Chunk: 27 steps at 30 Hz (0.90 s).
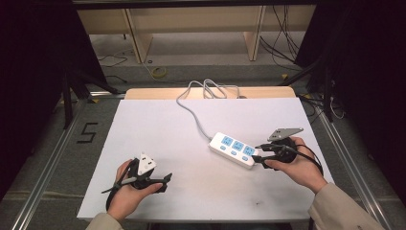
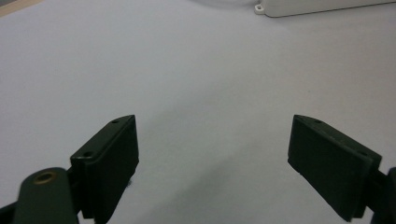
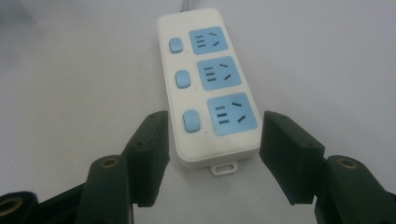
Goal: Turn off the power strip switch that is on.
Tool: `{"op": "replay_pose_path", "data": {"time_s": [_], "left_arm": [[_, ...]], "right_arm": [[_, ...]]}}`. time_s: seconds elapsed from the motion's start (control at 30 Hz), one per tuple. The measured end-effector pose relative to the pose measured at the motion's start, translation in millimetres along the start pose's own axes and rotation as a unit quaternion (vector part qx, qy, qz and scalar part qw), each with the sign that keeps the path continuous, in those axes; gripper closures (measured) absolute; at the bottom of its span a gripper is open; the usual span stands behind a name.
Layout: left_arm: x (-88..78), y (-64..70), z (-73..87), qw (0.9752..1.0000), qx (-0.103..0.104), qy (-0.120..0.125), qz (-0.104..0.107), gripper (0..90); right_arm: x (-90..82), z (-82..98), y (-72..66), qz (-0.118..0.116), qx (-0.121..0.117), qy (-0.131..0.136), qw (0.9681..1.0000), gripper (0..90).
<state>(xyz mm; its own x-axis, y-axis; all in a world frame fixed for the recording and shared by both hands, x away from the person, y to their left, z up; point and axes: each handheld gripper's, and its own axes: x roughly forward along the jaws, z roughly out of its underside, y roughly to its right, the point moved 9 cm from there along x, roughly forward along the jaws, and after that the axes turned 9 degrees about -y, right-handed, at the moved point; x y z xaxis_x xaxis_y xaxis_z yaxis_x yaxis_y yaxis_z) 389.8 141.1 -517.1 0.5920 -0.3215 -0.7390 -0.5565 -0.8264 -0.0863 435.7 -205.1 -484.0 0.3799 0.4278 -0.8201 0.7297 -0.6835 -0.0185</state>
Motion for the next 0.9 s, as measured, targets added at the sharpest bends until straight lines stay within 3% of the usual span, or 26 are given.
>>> {"op": "replay_pose_path", "data": {"time_s": [0.9], "left_arm": [[0.4,0.3,3.3,1.0,-0.002,-0.008,0.004,15.9]], "right_arm": [[-14.1,37.6,3.0,0.001,0.038,0.039,0.9985,30.2]]}}
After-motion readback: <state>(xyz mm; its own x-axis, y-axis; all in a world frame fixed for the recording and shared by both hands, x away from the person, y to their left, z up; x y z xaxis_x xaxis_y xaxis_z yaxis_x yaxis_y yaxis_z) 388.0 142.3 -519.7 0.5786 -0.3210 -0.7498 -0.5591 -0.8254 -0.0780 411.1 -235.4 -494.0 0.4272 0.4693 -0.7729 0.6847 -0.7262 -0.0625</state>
